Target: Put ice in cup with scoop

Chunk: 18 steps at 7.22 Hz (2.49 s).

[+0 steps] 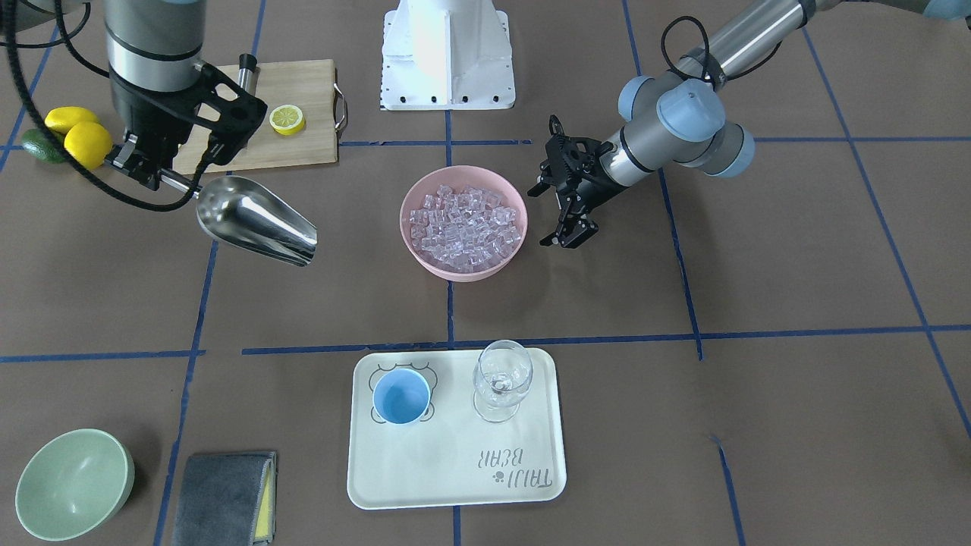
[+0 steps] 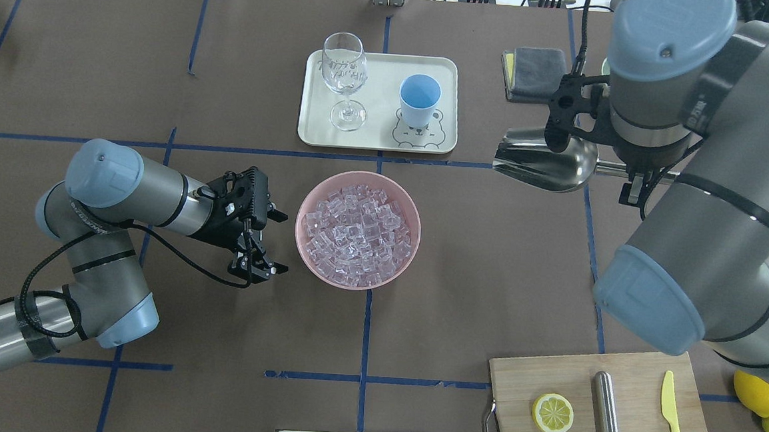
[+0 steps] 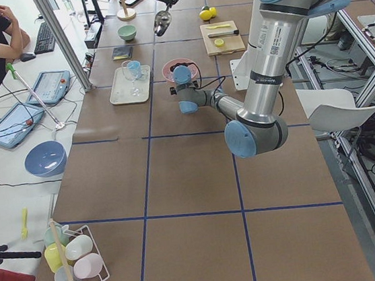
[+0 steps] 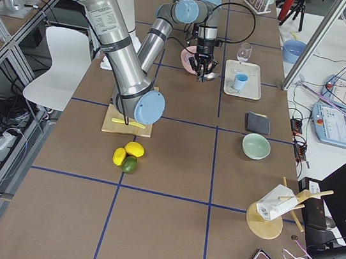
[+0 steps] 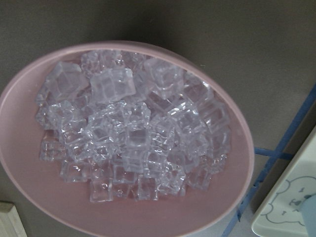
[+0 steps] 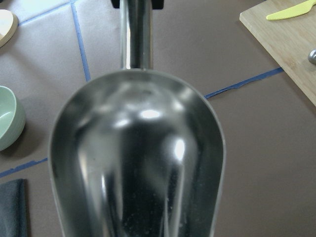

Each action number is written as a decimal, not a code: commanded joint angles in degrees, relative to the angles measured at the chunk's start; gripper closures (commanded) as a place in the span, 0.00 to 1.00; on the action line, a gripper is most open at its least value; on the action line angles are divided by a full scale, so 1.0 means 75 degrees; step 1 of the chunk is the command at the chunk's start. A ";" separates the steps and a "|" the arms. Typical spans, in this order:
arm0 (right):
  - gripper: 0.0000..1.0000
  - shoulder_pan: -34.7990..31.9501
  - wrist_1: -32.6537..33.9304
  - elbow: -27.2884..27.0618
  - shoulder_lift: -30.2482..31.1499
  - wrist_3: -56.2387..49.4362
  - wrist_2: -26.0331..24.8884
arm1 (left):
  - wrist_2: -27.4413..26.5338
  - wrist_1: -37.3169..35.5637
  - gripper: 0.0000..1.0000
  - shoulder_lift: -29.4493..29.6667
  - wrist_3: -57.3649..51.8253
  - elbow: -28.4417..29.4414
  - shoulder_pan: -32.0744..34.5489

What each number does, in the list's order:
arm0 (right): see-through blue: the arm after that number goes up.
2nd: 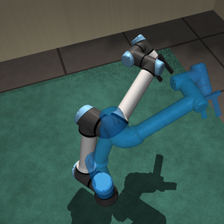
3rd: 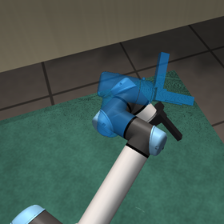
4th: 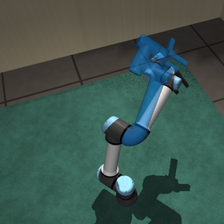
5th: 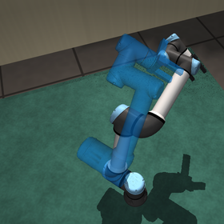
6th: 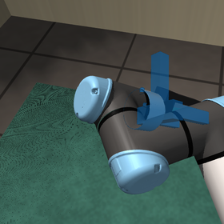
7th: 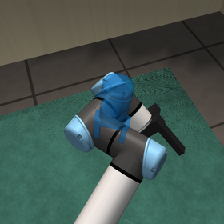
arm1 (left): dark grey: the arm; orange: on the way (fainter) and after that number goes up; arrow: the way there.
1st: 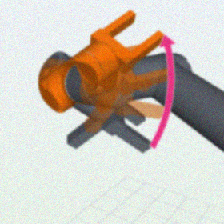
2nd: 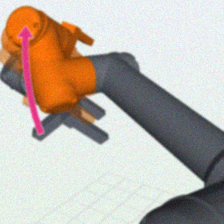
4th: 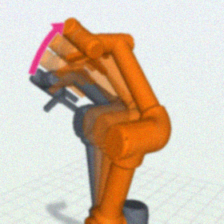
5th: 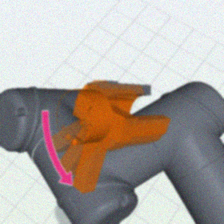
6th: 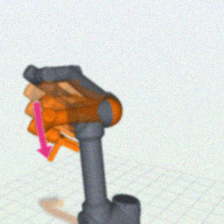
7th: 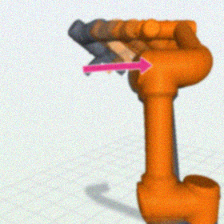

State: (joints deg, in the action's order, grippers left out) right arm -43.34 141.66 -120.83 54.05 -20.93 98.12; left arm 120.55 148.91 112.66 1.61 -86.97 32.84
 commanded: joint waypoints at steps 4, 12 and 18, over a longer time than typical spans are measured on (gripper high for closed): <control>1.00 0.0562 0.0365 0.0125 -0.0514 0.0014 -0.0157 | -0.0651 0.0535 0.00 0.0319 -0.0074 0.0487 -0.0102; 1.00 0.1067 0.1173 0.1226 -0.2025 0.0190 -0.0204 | -0.0593 0.0535 0.00 0.0330 -0.0086 0.0487 -0.0160; 1.00 0.1710 0.1981 0.3231 -0.3363 0.0248 -0.0695 | -0.0593 0.0535 0.00 0.0330 -0.0086 0.0487 -0.0184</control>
State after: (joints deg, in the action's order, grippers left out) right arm -31.75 154.74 -97.49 29.28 -19.09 93.85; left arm 116.10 152.93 115.10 0.97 -83.34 31.48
